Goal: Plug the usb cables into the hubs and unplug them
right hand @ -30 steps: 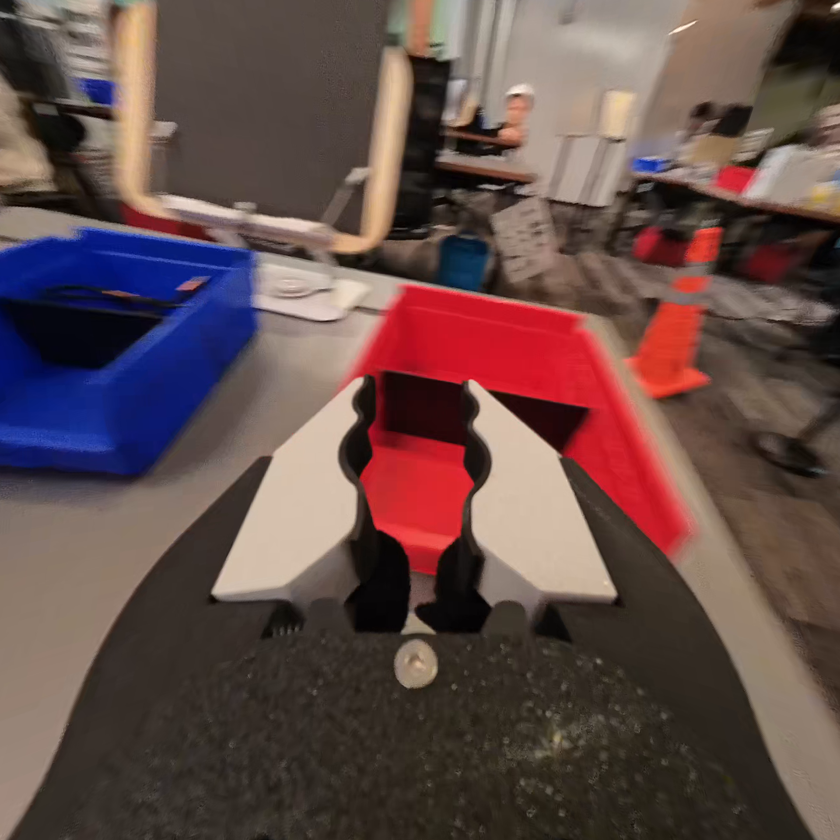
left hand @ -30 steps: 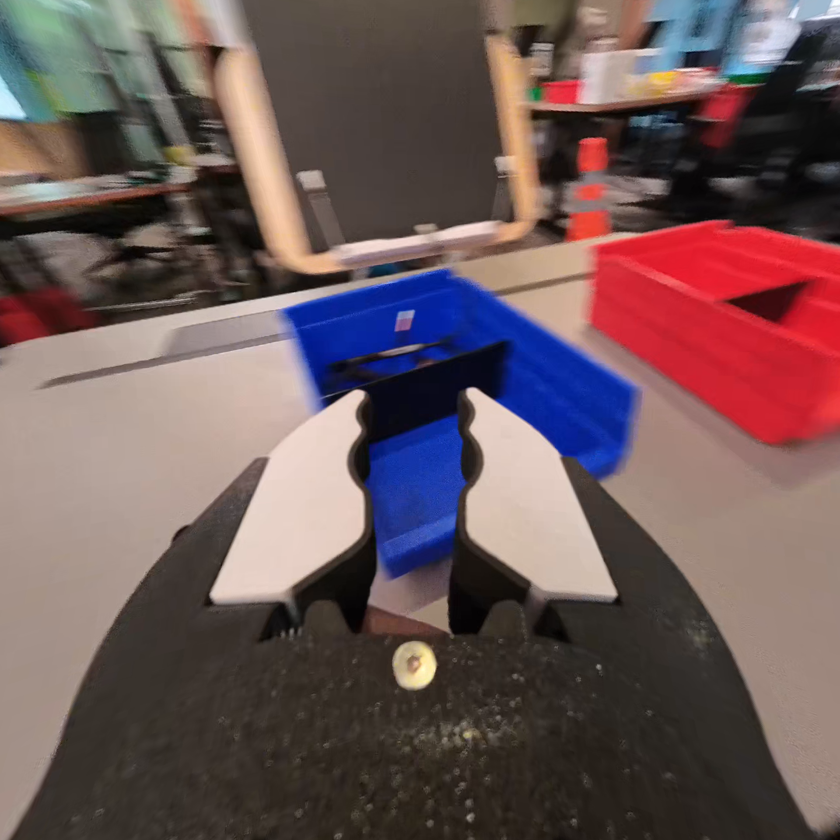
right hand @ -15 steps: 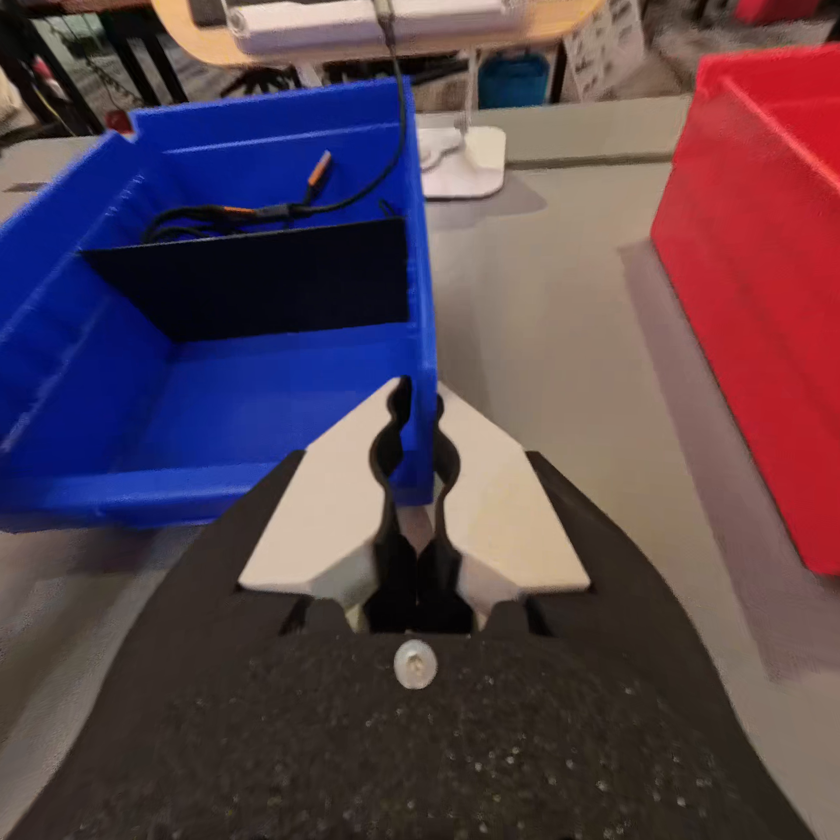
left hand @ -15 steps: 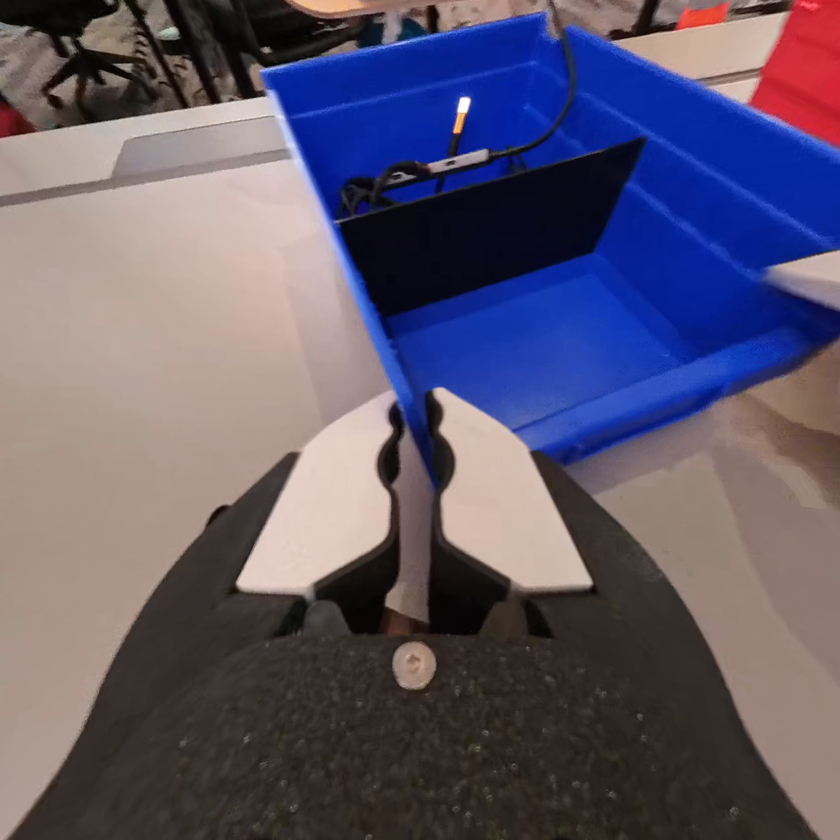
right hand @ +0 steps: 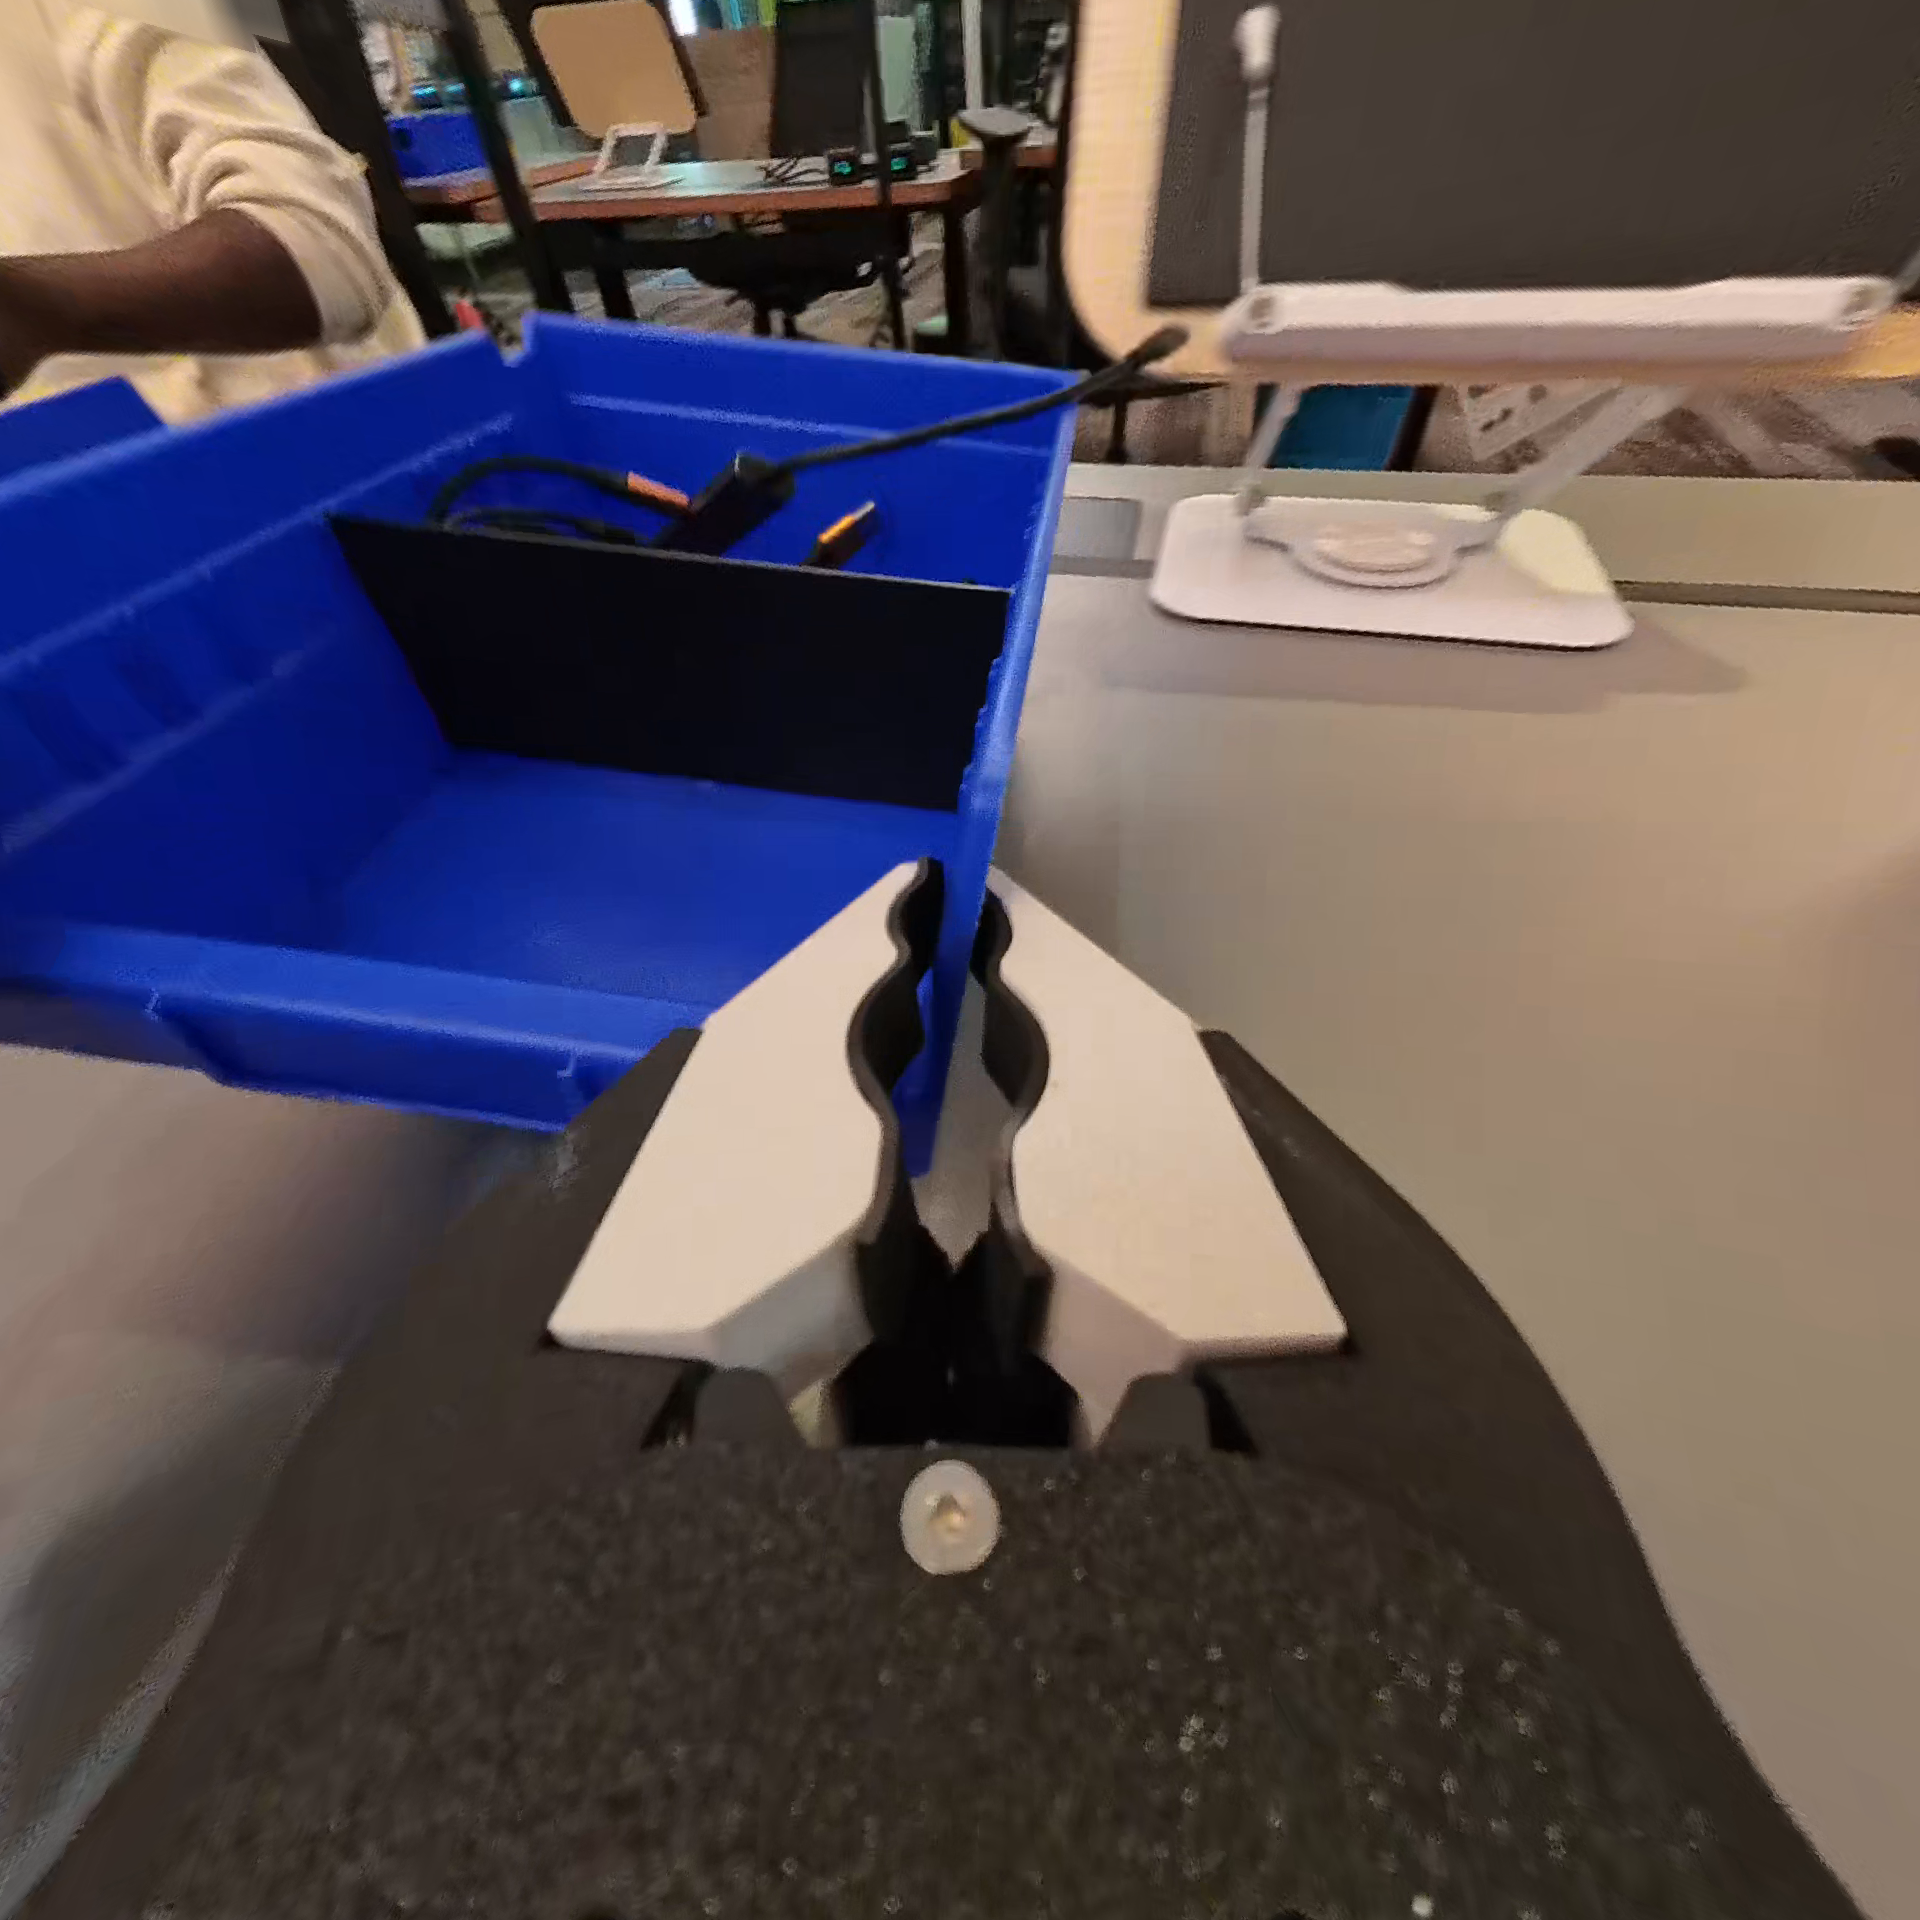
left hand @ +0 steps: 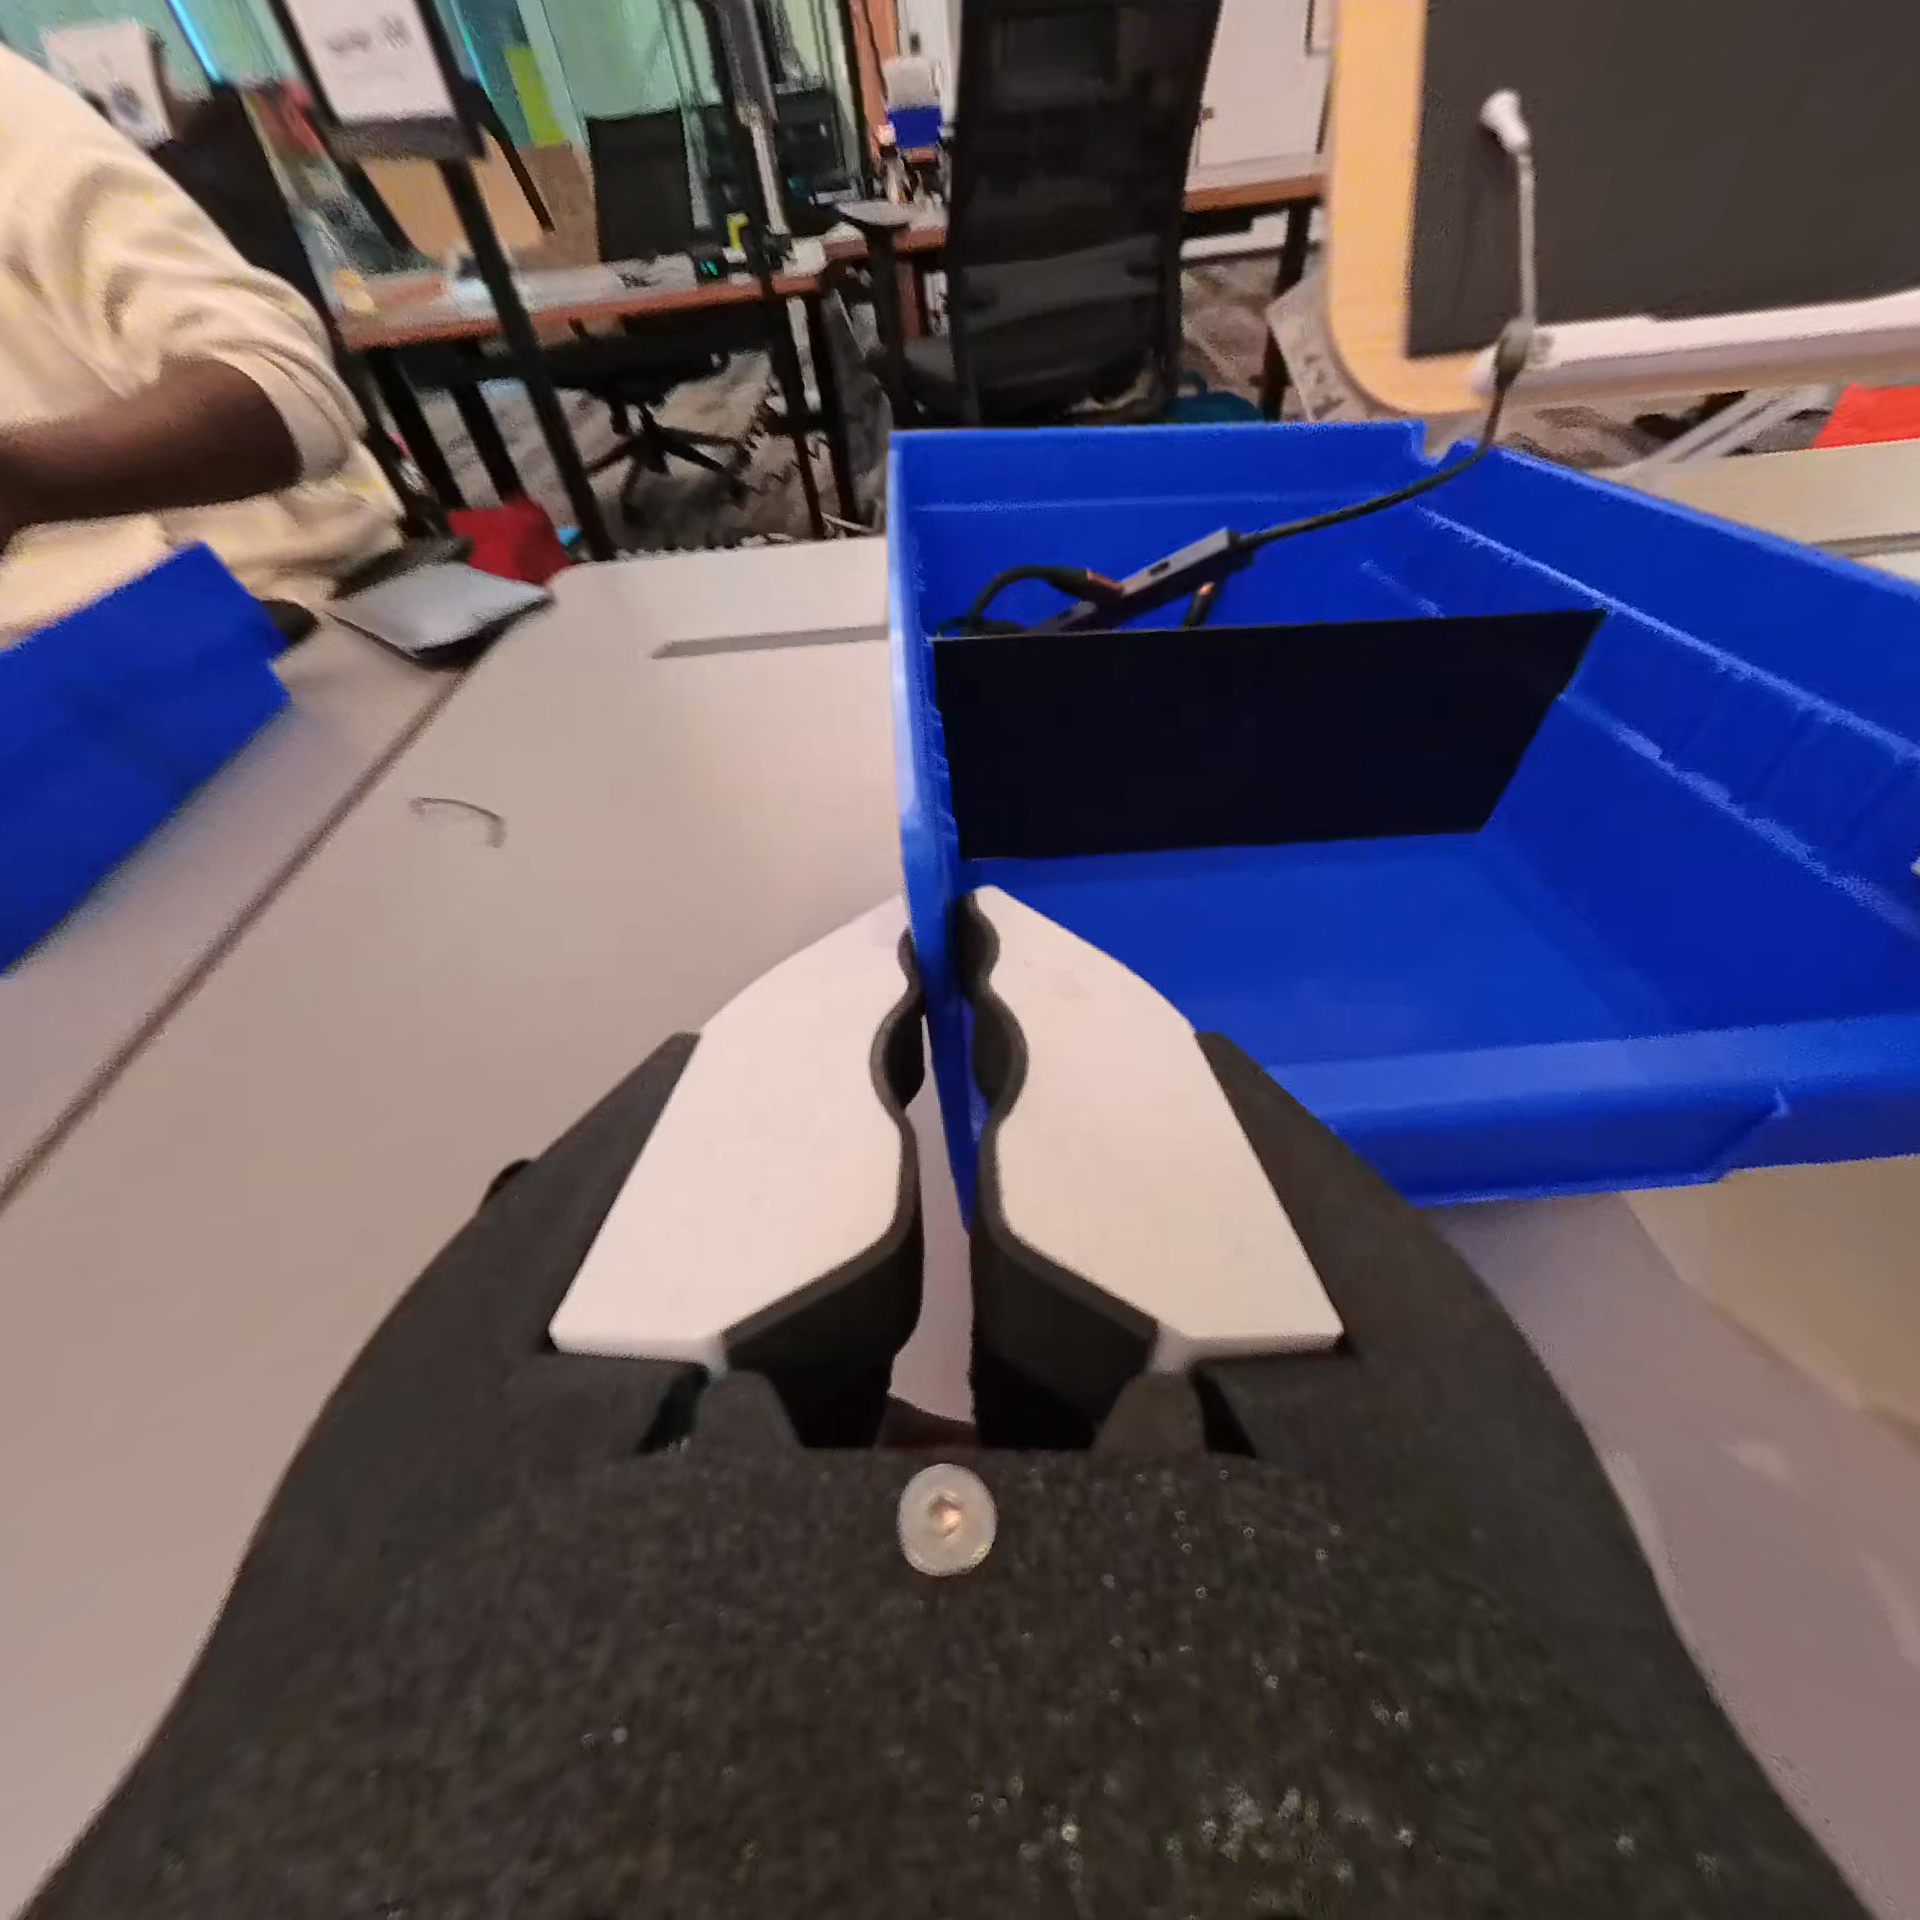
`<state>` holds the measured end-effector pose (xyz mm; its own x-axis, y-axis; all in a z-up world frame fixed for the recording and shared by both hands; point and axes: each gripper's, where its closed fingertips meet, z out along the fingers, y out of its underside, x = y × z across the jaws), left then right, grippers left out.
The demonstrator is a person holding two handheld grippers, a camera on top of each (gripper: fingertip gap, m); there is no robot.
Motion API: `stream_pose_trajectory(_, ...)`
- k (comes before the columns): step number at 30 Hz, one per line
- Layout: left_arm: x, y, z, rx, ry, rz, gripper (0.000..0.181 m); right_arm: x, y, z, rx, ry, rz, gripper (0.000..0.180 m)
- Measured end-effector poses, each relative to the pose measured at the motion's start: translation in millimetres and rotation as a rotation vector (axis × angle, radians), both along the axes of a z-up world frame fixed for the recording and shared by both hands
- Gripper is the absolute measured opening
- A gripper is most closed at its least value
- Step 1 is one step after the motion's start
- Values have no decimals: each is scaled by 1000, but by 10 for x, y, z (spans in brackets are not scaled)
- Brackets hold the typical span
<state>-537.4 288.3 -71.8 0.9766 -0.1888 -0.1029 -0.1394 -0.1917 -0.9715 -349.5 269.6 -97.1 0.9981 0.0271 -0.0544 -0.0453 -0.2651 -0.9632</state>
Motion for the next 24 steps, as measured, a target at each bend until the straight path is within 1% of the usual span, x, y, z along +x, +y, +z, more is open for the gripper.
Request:
stream_pose_trajectory(4,-426,76,-51,10,-20,-22,2,-432,50,-107,-13,-21,32,4)
stream_pose_trajectory(7,-656,163,-280,-40,0,-12,3,-663,73,-235,-47,9,89,6)
stream_pose_trajectory(9,-752,215,-439,-63,-61,-6,3,-748,80,-296,-62,-19,106,8)
stream_pose_trajectory(11,-803,246,-546,-132,-112,7,3,-812,83,-377,-92,21,136,10)
stream_pose_trajectory(13,-845,259,-569,-158,-104,42,4,-857,94,-371,-89,87,172,12)
stream_pose_trajectory(15,-900,252,-577,-171,-93,94,6,-943,23,-346,-132,169,308,20)
stream_pose_trajectory(17,-922,200,-548,-179,-91,110,7,-991,-190,-266,-177,277,515,28)
stream_pose_trajectory(19,-947,136,-380,-117,-114,117,14,-873,-457,-184,-211,331,691,41)
stream_pose_trajectory(20,-956,97,-264,-78,-144,118,18,-746,-566,-157,-228,336,750,44)
stream_pose_trajectory(22,-953,3,-13,12,-235,108,24,-336,-698,-163,-244,281,799,47)
stream_pose_trajectory(24,-941,-102,166,94,-301,111,24,211,-731,-200,-227,202,764,50)
